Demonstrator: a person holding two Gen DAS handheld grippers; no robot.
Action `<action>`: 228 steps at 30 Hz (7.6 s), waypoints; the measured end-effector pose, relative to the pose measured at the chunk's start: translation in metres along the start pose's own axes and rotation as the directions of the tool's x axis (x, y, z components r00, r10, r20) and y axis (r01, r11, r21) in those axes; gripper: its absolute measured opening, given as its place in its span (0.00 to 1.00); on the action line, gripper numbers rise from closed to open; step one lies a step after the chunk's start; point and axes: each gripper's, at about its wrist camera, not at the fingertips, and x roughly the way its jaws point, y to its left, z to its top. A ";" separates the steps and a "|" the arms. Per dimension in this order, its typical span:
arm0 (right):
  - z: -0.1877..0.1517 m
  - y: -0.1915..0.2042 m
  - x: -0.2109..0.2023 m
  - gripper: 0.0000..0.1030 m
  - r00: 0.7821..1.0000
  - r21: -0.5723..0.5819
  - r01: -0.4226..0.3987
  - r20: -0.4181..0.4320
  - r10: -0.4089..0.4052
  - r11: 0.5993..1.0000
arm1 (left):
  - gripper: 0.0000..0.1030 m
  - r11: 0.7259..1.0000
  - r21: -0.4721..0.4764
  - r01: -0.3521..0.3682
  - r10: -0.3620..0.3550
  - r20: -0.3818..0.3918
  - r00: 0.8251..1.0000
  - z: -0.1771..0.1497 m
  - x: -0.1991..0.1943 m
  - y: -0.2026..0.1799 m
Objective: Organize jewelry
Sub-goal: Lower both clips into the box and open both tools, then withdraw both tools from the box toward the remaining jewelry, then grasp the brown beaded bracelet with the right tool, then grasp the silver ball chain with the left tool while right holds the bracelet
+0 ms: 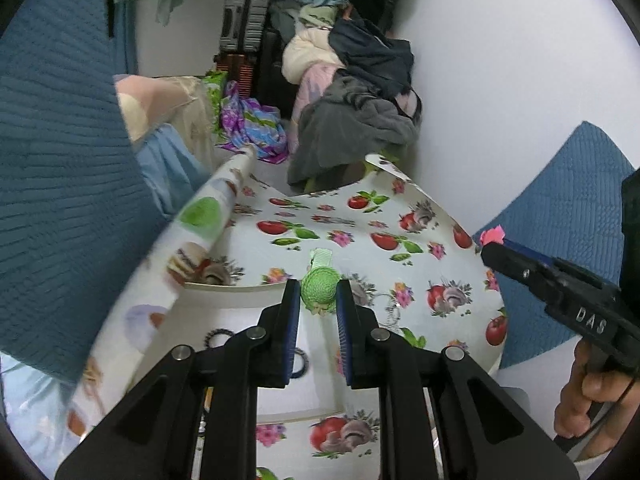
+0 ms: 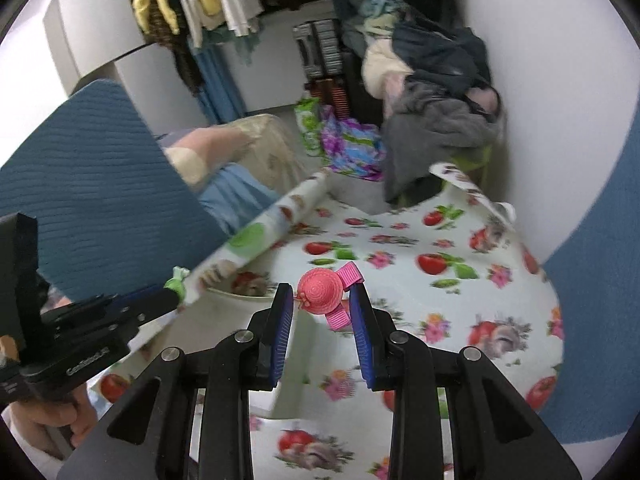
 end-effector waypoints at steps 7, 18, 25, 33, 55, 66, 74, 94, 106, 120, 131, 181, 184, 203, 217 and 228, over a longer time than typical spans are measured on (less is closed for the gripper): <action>-0.017 0.042 0.040 0.26 0.995 -0.055 -0.062 -0.079 0.057 0.997 | 0.18 0.997 -0.053 -0.048 0.046 -0.039 0.998 -0.015 0.010 0.043; -0.059 0.078 0.109 0.27 0.966 -0.108 -0.111 -0.245 0.082 0.988 | 0.18 0.991 -0.100 -0.085 0.069 -0.156 0.985 -0.055 0.050 0.085; -0.083 0.085 0.142 0.27 0.941 -0.118 -0.123 -0.330 0.078 0.985 | 0.18 0.988 -0.108 -0.113 0.088 -0.210 0.974 -0.073 0.065 0.099; -0.080 0.083 0.140 0.40 0.941 -0.112 -0.117 -0.331 0.074 0.987 | 0.34 0.981 -0.115 -0.156 0.130 -0.206 0.970 -0.077 0.055 0.100; -0.067 0.063 -0.028 0.45 0.999 -0.122 -0.042 -0.023 0.040 0.992 | 0.49 0.996 -0.071 -0.054 0.059 0.068 0.996 -0.059 -0.061 0.022; -0.105 0.028 -0.085 0.45 0.999 -0.065 0.037 0.036 -0.035 0.997 | 0.49 1.000 -0.018 0.019 -0.017 0.114 0.993 -0.088 -0.083 -0.027; -0.139 -0.003 -0.099 0.45 0.994 -0.006 0.100 0.045 -0.099 0.995 | 0.49 0.996 0.008 0.090 -0.090 0.087 0.992 -0.115 -0.066 -0.055; -0.186 -0.099 -0.003 0.45 0.999 0.089 0.051 0.007 -0.052 0.995 | 0.48 0.988 0.077 0.136 -0.132 -0.047 0.990 -0.172 0.073 -0.099; -0.194 -0.138 0.078 0.41 0.992 0.105 0.041 -0.120 -0.028 0.994 | 0.47 0.985 0.133 0.111 -0.100 -0.085 0.991 -0.156 0.147 -0.108; -0.212 -0.159 0.137 0.28 0.962 0.019 0.111 -0.253 -0.102 0.994 | 0.44 0.985 0.134 0.108 -0.087 -0.152 0.985 -0.134 0.195 -0.114; -0.216 -0.150 0.142 0.05 0.962 -0.062 0.143 -0.226 -0.153 0.988 | 0.45 0.971 0.218 0.097 -0.046 -0.231 0.972 -0.132 0.223 -0.131; -0.213 -0.178 0.107 0.04 0.992 0.124 0.041 -0.127 -0.025 0.991 | 0.00 0.932 0.332 0.143 -0.062 -0.244 0.968 -0.139 0.229 -0.147; -0.214 -0.177 0.109 0.04 0.991 0.123 0.039 -0.130 -0.023 0.992 | 0.00 0.926 0.364 0.103 -0.013 -0.242 0.970 -0.136 0.240 -0.149; -0.217 -0.186 0.115 0.04 0.990 0.145 0.029 -0.141 -0.009 0.989 | 0.13 0.928 0.373 0.027 0.035 -0.157 0.987 -0.130 0.274 -0.152; -0.207 -0.167 0.103 0.04 0.994 0.102 0.017 -0.111 -0.006 0.995 | 0.00 0.954 0.280 0.110 -0.058 -0.187 0.981 -0.124 0.240 -0.139; -0.206 -0.159 0.103 0.04 0.993 0.117 0.038 -0.111 -0.025 0.992 | 0.13 0.955 0.262 0.142 -0.090 -0.203 0.975 -0.128 0.240 -0.135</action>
